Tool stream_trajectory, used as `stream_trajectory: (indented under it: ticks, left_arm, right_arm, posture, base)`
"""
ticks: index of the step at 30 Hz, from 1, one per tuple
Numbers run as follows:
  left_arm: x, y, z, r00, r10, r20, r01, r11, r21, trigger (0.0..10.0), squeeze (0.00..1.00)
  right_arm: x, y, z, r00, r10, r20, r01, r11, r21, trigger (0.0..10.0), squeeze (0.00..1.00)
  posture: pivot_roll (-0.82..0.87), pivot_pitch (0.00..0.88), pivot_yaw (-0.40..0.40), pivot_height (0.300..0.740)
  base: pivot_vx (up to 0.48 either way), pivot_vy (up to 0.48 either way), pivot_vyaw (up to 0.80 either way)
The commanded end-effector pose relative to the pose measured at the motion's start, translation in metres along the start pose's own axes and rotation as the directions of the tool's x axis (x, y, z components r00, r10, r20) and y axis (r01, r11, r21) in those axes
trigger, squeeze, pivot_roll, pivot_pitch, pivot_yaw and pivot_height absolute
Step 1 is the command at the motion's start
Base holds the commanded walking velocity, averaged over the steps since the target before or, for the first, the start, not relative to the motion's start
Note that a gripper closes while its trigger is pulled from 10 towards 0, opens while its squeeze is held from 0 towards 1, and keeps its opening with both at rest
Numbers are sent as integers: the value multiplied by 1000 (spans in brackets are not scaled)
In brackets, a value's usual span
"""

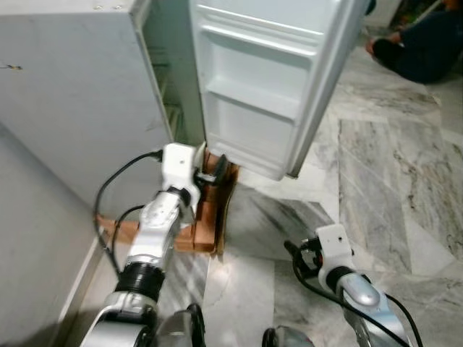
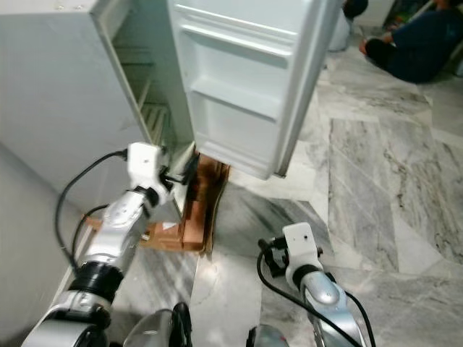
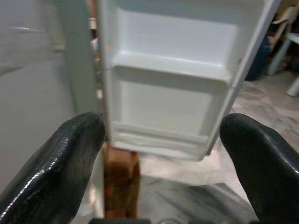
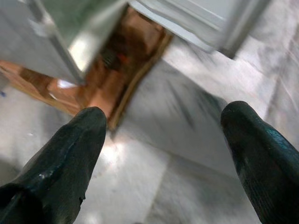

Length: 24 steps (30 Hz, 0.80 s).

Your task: Restocking fridge

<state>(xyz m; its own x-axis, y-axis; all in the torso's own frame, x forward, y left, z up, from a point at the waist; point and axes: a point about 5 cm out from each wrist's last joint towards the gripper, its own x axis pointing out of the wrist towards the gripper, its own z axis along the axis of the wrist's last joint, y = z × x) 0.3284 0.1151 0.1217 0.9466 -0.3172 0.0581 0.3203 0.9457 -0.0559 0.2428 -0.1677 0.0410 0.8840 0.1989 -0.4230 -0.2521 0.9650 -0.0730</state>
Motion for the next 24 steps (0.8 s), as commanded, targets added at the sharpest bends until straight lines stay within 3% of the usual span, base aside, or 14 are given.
stream_trajectory:
  ticks: [1, 7, 10, 11, 17, 24]
  left_arm:
    - [-9, -3, 4, 1000, 10, 2, -10, 1000, 15, 10000, 0]
    - [-47, 7, -10, 992, 104, -66, -104, 995, 7, 10000, 0]
    - [-56, 8, -13, 990, 114, -86, -113, 993, 18, 10000, 0]
    - [-68, 12, -19, 982, 147, -120, -147, 989, 8, 10000, 0]
    - [-78, 14, -24, 976, 157, -151, -154, 988, 31, 10000, 0]
    - [-79, 11, -27, 971, 163, -172, -159, 987, 38, 10000, 0]
  right_arm:
    - [0, -3, -3, 1000, -12, -11, 12, 1000, -6, 10000, 0]
    - [2, 4, -1, 1000, 21, 8, -21, 1000, -16, 10000, 0]
    - [2, 8, 0, 999, 42, 12, -42, 999, -27, 10000, 0]
    - [3, 13, 2, 998, 66, 24, -66, 997, -35, 10000, 0]
    - [5, 13, 4, 998, 56, 31, -55, 998, -26, 10000, 0]
    - [8, 13, 6, 997, 55, 48, -53, 998, -34, 10000, 0]
  posture:
    - [-20, 143, 42, 740]
    - [-40, 140, 41, 740]
    - [-46, 140, 46, 740]
    - [-50, 134, 42, 740]
    - [-46, 129, 44, 740]
    - [-41, 121, 44, 740]
  base:
    - [0, -472, 0]
    - [0, -455, 0]
    - [0, -428, 0]
    - [0, -424, 0]
    - [328, -291, 0]
    - [446, 0, 0]
